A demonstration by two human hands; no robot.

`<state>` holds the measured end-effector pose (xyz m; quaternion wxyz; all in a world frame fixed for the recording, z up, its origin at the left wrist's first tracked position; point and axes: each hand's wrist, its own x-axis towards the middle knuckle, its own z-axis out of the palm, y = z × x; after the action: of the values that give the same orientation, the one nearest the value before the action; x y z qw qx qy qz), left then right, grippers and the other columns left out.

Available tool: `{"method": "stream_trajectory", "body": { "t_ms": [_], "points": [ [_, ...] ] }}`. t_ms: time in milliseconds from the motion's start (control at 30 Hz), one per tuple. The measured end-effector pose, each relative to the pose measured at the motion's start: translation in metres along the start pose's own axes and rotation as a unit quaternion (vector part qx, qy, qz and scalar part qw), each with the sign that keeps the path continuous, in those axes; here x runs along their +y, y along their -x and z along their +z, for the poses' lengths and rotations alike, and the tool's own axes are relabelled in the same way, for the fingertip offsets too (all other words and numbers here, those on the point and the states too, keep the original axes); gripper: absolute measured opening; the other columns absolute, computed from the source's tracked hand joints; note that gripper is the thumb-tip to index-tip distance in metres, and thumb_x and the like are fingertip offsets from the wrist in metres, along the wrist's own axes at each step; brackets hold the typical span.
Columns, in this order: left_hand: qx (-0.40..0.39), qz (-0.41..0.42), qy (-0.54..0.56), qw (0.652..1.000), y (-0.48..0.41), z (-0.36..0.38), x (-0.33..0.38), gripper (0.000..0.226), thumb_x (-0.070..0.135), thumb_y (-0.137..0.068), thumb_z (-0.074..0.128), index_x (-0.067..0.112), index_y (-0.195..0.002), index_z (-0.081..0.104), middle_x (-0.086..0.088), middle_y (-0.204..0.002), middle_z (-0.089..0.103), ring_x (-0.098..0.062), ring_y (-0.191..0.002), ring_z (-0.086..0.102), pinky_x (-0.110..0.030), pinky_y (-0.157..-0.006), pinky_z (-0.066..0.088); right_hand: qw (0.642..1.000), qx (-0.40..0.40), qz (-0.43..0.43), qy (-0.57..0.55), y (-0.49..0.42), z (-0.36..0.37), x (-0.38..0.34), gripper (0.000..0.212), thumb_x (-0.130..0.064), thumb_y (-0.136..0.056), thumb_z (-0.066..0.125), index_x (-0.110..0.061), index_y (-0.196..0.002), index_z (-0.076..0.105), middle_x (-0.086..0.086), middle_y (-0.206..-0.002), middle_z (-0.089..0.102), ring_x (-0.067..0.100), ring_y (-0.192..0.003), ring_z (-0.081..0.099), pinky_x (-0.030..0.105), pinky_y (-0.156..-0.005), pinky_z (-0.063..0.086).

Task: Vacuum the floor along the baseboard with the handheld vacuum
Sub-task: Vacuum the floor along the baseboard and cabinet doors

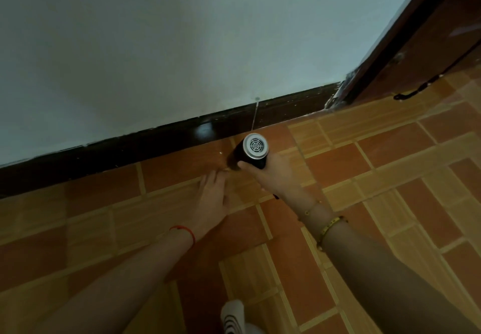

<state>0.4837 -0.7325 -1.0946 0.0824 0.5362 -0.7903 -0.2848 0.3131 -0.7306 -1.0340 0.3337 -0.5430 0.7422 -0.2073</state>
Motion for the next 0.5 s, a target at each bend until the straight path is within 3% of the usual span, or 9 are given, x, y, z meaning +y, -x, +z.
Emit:
{"method": "stream_trajectory", "body": {
  "t_ms": [133, 267, 500],
  "points": [
    [0.012, -0.028, -0.014, 0.999, 0.005, -0.011, -0.022, 0.057, -0.003, -0.080, 0.056, 0.007, -0.135, 0.044, -0.014, -0.134, 0.046, -0.032, -0.127, 0.040, -0.039, -0.108, 0.028, 0.998, 0.039, -0.001, 0.043, -0.017, 0.023, -0.018, 0.060, -0.059, -0.082, 0.067, -0.012, -0.119, 0.062, 0.008, -0.105, 0.072, 0.025, -0.096, 0.067, 0.039, -0.077, 0.056],
    [0.030, -0.047, -0.010, 0.998, 0.010, -0.020, -0.035, 0.057, 0.000, -0.083, 0.055, 0.012, -0.138, 0.044, -0.011, -0.134, 0.047, -0.031, -0.125, 0.042, -0.041, -0.107, 0.033, 0.994, 0.097, 0.016, 0.049, -0.028, 0.033, -0.028, 0.066, -0.062, -0.082, 0.065, -0.015, -0.128, 0.056, 0.007, -0.114, 0.071, 0.027, -0.102, 0.067, 0.032, -0.073, 0.052],
    [0.038, -0.050, 0.020, 0.998, 0.013, -0.023, -0.041, 0.056, -0.003, -0.081, 0.054, 0.011, -0.135, 0.046, -0.011, -0.131, 0.048, -0.030, -0.120, 0.044, -0.041, -0.103, 0.036, 0.998, 0.043, -0.029, 0.041, -0.030, 0.042, -0.037, 0.062, -0.059, -0.081, 0.067, -0.017, -0.125, 0.059, 0.006, -0.112, 0.071, 0.026, -0.103, 0.066, 0.035, -0.076, 0.054]
  ]
}}
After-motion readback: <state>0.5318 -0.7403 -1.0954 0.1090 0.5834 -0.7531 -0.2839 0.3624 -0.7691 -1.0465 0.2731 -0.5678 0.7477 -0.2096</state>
